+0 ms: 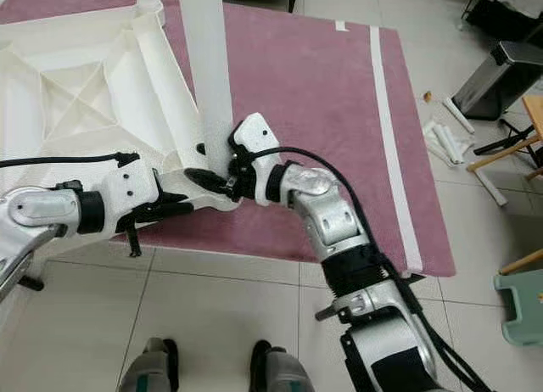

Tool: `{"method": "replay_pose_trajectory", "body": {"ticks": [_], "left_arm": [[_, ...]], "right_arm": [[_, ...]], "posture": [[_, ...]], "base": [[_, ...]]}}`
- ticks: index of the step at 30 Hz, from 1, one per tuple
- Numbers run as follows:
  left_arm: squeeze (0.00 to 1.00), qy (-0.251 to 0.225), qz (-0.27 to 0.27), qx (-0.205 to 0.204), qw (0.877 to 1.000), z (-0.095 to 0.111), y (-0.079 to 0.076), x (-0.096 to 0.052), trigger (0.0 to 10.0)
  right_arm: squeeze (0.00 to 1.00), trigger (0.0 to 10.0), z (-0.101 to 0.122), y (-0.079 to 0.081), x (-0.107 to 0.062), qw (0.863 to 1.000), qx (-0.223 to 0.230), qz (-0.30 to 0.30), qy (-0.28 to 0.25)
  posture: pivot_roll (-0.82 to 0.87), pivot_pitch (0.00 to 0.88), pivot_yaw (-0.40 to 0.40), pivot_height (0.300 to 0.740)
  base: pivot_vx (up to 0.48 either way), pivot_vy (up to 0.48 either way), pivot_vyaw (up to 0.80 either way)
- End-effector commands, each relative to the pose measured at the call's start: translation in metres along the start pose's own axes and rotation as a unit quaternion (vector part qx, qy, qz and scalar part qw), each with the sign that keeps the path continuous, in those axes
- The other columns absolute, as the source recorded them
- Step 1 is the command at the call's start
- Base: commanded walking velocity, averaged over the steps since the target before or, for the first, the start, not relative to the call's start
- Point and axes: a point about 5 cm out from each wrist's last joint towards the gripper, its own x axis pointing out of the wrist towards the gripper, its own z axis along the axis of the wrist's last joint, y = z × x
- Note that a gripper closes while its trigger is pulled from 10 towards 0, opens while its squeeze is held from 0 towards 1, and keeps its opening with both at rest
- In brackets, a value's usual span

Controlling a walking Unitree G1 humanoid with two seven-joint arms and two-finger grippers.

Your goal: Building children table

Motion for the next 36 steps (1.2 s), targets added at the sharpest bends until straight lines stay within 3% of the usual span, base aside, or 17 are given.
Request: {"method": "replay_pose_trajectory", "body": {"ticks": [1,3,5,8,14,15,16,17,20,21,24,25,27,28,30,32,36], "left_arm": [[0.0,-0.077,-0.062,0.057,0.993,0.034,-0.012,0.014,0.0],[0.0,-0.079,-0.055,0.053,0.994,0.034,-0.007,0.02,0.0],[0.0,-0.087,-0.044,0.049,0.994,0.04,0.003,0.033,0.0],[0.0,-0.094,-0.038,0.044,0.994,0.046,0.012,0.044,0.0],[0.0,-0.096,-0.032,0.049,0.994,0.052,0.022,0.054,0.0],[0.0,-0.097,-0.032,0.05,0.994,0.052,0.023,0.054,0.0],[0.0,-0.097,-0.032,0.05,0.994,0.052,0.023,0.054,0.0],[0.0,-0.096,-0.034,0.05,0.994,0.05,0.022,0.052,0.0],[0.0,-0.094,-0.036,0.052,0.994,0.047,0.02,0.047,0.0],[0.0,-0.093,-0.038,0.053,0.994,0.045,0.019,0.045,0.0],[0.0,-0.093,-0.041,0.055,0.993,0.044,0.015,0.04,0.0],[0.0,-0.093,-0.045,0.058,0.993,0.044,0.012,0.037,0.0],[0.0,-0.094,-0.047,0.06,0.993,0.043,0.01,0.035,0.0],[0.0,-0.092,-0.058,0.066,0.992,0.042,0.005,0.031,0.0],[0.0,-0.09,-0.067,0.072,0.991,0.041,-0.001,0.027,0.0],[0.0,-0.081,-0.096,0.084,0.989,0.037,-0.015,0.015,0.0],[0.0,-0.068,-0.131,0.096,0.984,0.033,-0.032,-0.002,0.0]], "right_arm": [[0.0,0.0,-0.028,-0.011,0.0,0.99,0.001,-0.111,0.092],[0.0,0.0,-0.033,-0.011,0.001,0.983,0.014,-0.152,0.104],[0.0,0.0,-0.041,-0.009,0.004,0.964,0.056,-0.233,0.115],[0.0,0.0,-0.045,-0.005,0.007,0.945,0.087,-0.294,0.116],[0.0,0.0,-0.047,0.007,0.014,0.927,0.113,-0.339,0.117],[0.0,4.8,-0.045,0.009,0.015,0.928,0.111,-0.337,0.114],[0.0,4.8,-0.045,0.009,0.015,0.928,0.111,-0.337,0.114],[0.0,10.0,-0.041,0.011,0.017,0.935,0.104,-0.324,0.102],[0.0,10.0,-0.032,0.012,0.02,0.949,0.094,-0.29,0.076],[1.0,10.0,-0.028,0.011,0.02,0.955,0.087,-0.276,0.062],[1.0,10.0,-0.022,0.007,0.019,0.963,0.083,-0.253,0.042],[0.87,10.0,-0.016,0.005,0.018,0.97,0.075,-0.228,0.024],[0.87,10.0,-0.012,0.004,0.017,0.975,0.069,-0.212,0.013],[0.0,10.0,-0.005,0.003,0.014,0.984,0.054,-0.167,-0.007],[0.0,10.0,0.0,0.002,0.01,0.991,0.044,-0.128,-0.021],[0.0,10.0,0.005,-0.001,-0.003,0.999,0.007,-0.032,-0.034],[0.0,10.0,0.005,-0.006,-0.021,0.997,-0.029,0.069,-0.03]], "posture": [[0.18,0.225,-0.057,0.74],[0.18,0.225,-0.056,0.74],[0.17,0.225,-0.049,0.74],[0.17,0.225,-0.044,0.74],[0.17,0.226,-0.041,0.74],[0.17,0.227,-0.04,0.74],[0.17,0.227,-0.04,0.74],[0.17,0.229,-0.041,0.74],[0.17,0.229,-0.044,0.74],[0.17,0.23,-0.046,0.74],[0.17,0.23,-0.049,0.74],[0.17,0.23,-0.052,0.74],[0.17,0.23,-0.052,0.74],[0.18,0.228,-0.054,0.74],[0.18,0.228,-0.055,0.74],[0.18,0.227,-0.057,0.74],[0.18,0.227,-0.059,0.74]], "base": [[0.0,0.0,0.0],[0.0,0.0,0.0],[0.0,0.0,0.0],[0.0,0.0,0.0],[0.0,0.0,0.0],[0.0,0.0,0.0],[0.0,0.0,0.0],[0.0,0.0,0.0],[0.0,0.0,0.0],[0.0,0.0,0.0],[0.0,0.0,0.0],[0.0,0.0,0.0],[0.0,0.0,0.0],[0.0,0.0,0.0],[0.0,0.0,0.0],[0.0,0.0,0.0],[0.0,0.0,0.0]]}}
